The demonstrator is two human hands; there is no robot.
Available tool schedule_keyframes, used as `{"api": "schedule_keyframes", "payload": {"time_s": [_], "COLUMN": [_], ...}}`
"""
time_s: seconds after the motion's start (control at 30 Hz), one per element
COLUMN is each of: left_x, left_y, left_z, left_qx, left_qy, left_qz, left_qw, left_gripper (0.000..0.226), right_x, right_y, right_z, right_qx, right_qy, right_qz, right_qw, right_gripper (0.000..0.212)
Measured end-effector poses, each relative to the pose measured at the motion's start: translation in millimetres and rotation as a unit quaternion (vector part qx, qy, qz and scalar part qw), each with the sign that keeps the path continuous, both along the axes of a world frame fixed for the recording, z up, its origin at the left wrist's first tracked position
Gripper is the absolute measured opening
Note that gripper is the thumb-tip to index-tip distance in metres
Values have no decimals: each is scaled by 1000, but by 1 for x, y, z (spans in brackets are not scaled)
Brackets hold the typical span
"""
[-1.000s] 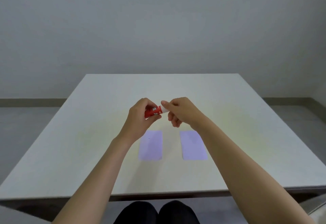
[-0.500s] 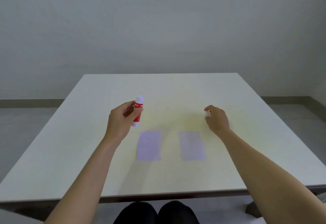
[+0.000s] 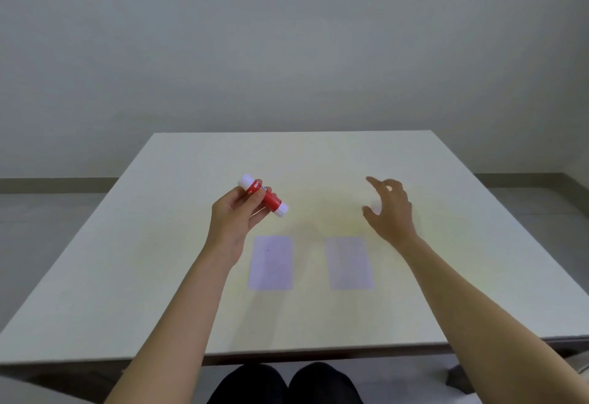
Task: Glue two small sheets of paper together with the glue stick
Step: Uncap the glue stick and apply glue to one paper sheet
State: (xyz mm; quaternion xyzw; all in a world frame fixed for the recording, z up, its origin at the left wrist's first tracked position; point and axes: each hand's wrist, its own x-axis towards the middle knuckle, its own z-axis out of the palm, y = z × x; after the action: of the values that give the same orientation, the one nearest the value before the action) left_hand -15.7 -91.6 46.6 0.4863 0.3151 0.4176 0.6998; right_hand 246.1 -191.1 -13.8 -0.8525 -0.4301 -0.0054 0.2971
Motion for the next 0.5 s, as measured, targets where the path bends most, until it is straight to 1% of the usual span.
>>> {"api": "schedule_keyframes", "payload": {"time_s": [0.03,0.07,0.1,0.17,0.2,0.23,0.27,0.33,0.4,0.5], "left_x": [3,7,11,18,21,23,24,24,23,23], "left_y": [-2,-4,-6,-10,-12,-14,-16,-20,-23,-26], "left_z": [1,1,1,1,1,2,3,5,6,7], "left_qx": [-10,-18,-26,-33,-36,-40,-44,-48,-46,-39], "left_qy": [-11,-19,-26,-30,-26,-22,-20,-27,-33,-31], "left_qz": [1,3,8,32,52,73,92,116,120,121], "left_qw": [1000,1000,999,998,998,996,995,992,991,991], "left_gripper": [8,8,7,7,8,9,9,8,8,10], "right_x": [-15,-35,-58,-101,-118,-131,-139,-146,-145,-143], "right_y": [5,9,13,18,20,21,22,23,22,19], "right_z": [11,25,40,62,65,65,63,59,56,55], "right_qx": [59,113,146,142,134,142,163,219,255,268], "right_qy": [32,92,170,325,363,379,393,440,484,514], "right_qz": [7,26,62,171,215,238,240,208,188,185], "right_qw": [998,989,973,919,897,883,873,846,816,794], "right_gripper": [54,48,42,34,32,31,30,28,26,22]}}
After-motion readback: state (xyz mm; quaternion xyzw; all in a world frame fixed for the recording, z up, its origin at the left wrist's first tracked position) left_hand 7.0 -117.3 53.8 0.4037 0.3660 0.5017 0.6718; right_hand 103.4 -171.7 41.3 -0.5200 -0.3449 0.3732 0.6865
